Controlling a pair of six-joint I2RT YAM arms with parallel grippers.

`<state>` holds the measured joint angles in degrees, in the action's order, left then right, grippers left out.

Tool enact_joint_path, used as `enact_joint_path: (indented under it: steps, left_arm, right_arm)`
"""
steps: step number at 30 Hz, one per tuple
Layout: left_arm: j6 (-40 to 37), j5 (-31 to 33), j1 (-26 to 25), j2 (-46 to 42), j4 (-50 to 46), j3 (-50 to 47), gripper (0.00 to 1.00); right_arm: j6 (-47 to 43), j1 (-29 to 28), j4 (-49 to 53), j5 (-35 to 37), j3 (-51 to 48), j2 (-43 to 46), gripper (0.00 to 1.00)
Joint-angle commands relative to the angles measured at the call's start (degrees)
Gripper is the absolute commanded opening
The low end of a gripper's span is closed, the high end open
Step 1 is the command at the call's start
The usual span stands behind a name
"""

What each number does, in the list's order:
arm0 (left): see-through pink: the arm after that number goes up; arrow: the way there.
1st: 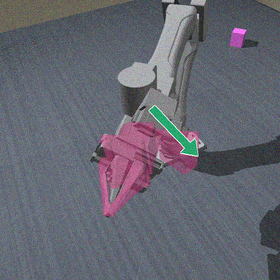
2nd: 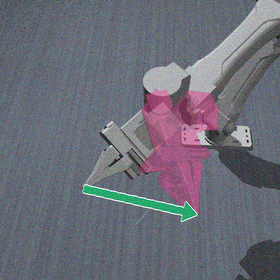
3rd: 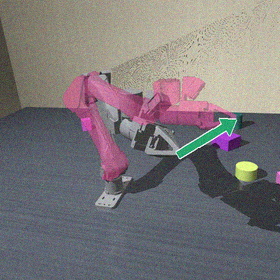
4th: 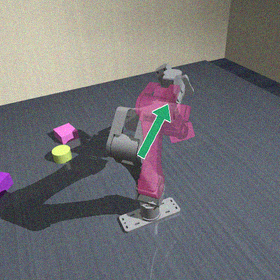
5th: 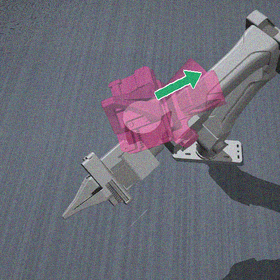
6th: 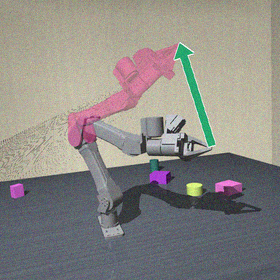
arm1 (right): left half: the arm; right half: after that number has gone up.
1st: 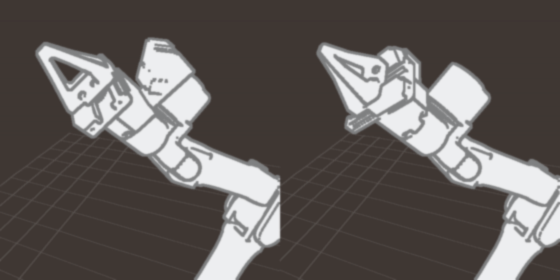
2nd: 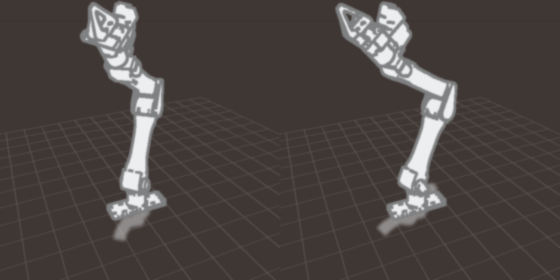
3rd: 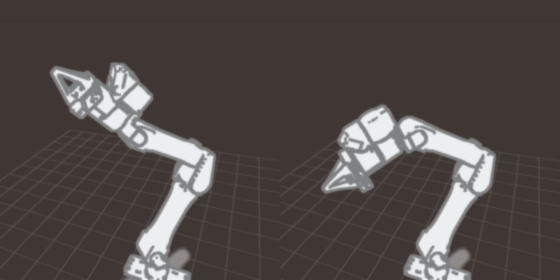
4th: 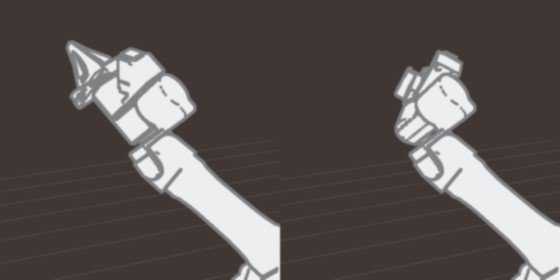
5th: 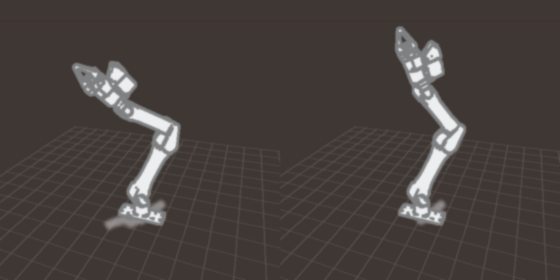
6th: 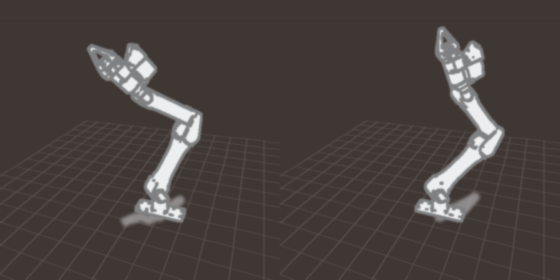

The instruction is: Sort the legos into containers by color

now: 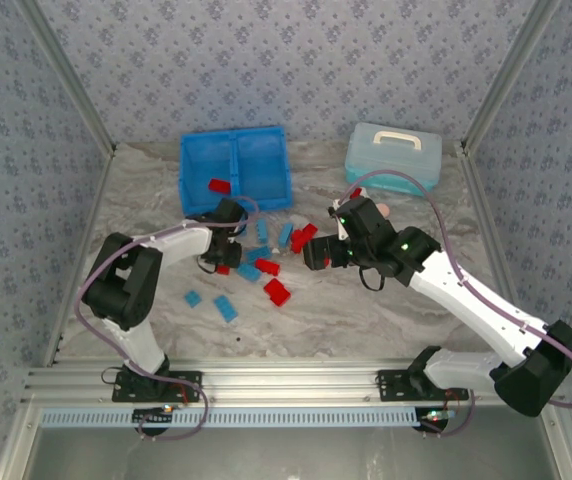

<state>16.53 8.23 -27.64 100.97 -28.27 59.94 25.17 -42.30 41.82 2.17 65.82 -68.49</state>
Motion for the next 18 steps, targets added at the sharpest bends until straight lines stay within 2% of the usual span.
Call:
enact_joint_path:
  steps: [1, 6, 10, 13, 18]
  left_arm:
    - [2.02, 1.36, 0.22, -2.37, -2.12, -0.59, 0.35]
    - [2.49, 3.69, 0.63, -10.08, -4.37, 4.33, 0.32]
    - [2.47, 5.24, 2.92, -12.35, -5.21, 11.07, 0.34]
    - [1.94, 7.42, 5.54, -10.27, -5.25, 17.97, 0.34]
    - [1.26, 7.43, 10.11, -0.56, -5.77, 31.57, 0.34]
  right_arm:
    - [1.11, -0.45, 1.06, 0.95, 0.87, 0.99, 1.0]
    - [1.0, -0.47, 0.86, 1.1, 0.99, 0.9, 1.0]
    - [1.02, -0.46, 0.56, 1.17, 0.99, 0.82, 1.0]
    - [1.01, -0.42, 0.31, 1.22, 0.99, 0.73, 1.0]
    - [0.68, -0.42, -0.36, 1.5, 1.24, 0.55, 1.0]
